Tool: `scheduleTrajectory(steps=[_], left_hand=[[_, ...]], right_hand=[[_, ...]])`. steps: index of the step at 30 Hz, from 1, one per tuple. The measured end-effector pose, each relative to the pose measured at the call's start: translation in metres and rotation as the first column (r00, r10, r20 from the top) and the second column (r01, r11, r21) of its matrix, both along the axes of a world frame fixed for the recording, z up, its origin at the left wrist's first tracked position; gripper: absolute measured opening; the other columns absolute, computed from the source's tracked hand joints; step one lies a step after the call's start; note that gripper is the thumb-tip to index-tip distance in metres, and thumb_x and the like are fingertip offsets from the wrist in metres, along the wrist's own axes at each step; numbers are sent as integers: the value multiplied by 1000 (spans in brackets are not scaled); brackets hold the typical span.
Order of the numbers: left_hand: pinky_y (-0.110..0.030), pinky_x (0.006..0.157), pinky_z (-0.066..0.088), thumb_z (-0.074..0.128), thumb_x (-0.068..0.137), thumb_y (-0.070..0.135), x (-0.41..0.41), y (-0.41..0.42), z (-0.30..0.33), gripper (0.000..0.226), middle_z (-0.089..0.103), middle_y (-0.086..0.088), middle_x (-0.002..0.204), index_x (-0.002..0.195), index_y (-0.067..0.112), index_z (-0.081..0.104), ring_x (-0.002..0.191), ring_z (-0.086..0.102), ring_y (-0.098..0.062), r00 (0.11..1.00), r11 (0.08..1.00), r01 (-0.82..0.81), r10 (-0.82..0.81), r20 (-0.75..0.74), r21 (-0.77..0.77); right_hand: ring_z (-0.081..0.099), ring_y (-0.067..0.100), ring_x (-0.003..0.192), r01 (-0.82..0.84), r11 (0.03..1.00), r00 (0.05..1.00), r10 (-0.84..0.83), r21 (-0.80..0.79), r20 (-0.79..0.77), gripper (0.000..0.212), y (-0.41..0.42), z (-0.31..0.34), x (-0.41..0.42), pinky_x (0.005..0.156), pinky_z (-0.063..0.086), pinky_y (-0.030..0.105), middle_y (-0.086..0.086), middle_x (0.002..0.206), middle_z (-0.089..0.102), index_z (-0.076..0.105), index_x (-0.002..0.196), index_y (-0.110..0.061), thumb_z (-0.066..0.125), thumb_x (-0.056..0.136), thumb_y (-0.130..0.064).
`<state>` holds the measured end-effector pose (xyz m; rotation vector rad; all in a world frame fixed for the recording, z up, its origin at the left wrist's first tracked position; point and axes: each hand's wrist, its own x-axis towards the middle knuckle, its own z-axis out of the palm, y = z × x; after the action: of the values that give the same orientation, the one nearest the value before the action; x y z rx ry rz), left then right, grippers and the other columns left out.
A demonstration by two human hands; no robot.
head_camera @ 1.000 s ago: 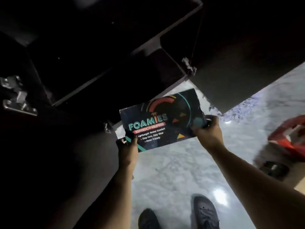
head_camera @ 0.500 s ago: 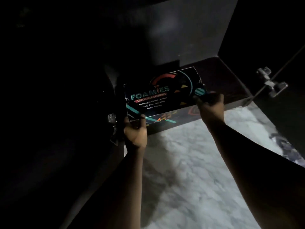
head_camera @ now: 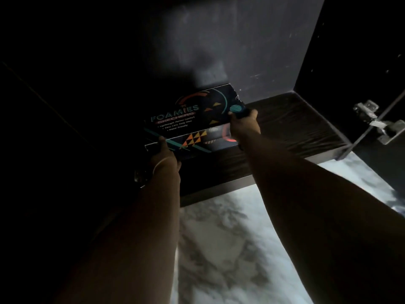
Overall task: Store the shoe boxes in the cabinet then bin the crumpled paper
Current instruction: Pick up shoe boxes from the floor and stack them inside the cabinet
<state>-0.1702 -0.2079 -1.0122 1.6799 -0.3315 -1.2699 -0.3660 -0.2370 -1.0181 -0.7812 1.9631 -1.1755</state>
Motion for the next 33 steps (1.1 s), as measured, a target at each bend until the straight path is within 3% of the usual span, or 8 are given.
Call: scheduleTrajectory(steps=[4,7,9,12,17,22,26,33], left_hand=[[-41,96,57,58,89,67,-1,20,-11,81,58,-12,143,145,10,48,128,60,-31,1000,997,27,-27,0,-69],[-48,82,63,51,58,91,-14,33,-55,90,76,-6,105,108,19,71,97,75,-32,928,991,122,-98,359,-45],[-43,77,63,56,64,76,-47,65,-45,68,77,-11,86,82,13,74,83,76,-35,829,958,285,-253,499,13],[-29,74,49,67,87,35,-107,118,-22,30,77,-19,95,85,6,76,95,72,-38,677,838,542,-478,560,59],[-30,69,39,57,92,32,-195,204,-28,22,70,-11,89,84,13,66,90,65,-36,280,514,842,-677,681,165],[-33,63,51,52,86,34,-284,320,-25,25,61,-6,71,67,18,48,73,62,-37,-116,84,969,-676,728,232],[-32,66,46,46,89,38,-351,417,14,23,63,-5,82,74,21,51,78,59,-33,-318,-182,948,-602,733,261],[-34,79,54,52,93,55,-434,593,74,29,72,3,104,102,31,66,99,66,-30,-484,-524,838,-579,656,156]], right_hand=[[46,40,139,74,994,997,-76,-81,-24,86,37,0,-7,113,40,41,26,150,46,21,160,-19,59,95,-59],[53,39,133,103,990,992,-109,-95,-65,72,97,-25,-25,110,44,44,22,141,58,41,148,-13,62,94,-56],[62,39,121,116,992,985,-123,-57,-123,55,137,-41,-44,99,50,45,18,126,67,52,133,-15,61,94,-53],[65,36,112,132,990,966,-118,45,-228,47,197,-51,-76,92,53,41,14,120,67,57,131,-21,61,94,-49],[60,27,122,173,968,937,-104,181,-334,47,310,-48,-136,95,54,40,8,131,63,56,135,-28,59,94,-51],[58,25,123,298,920,846,-130,256,-517,41,461,-4,-203,96,53,41,3,134,61,58,133,-29,57,95,-44],[65,24,112,477,851,736,-252,218,-628,30,578,51,-250,88,54,37,1,119,70,66,122,-28,56,96,-37],[69,25,98,806,565,499,-488,177,-716,23,784,114,-286,78,60,42,-1,109,73,65,112,-29,55,93,-37]])
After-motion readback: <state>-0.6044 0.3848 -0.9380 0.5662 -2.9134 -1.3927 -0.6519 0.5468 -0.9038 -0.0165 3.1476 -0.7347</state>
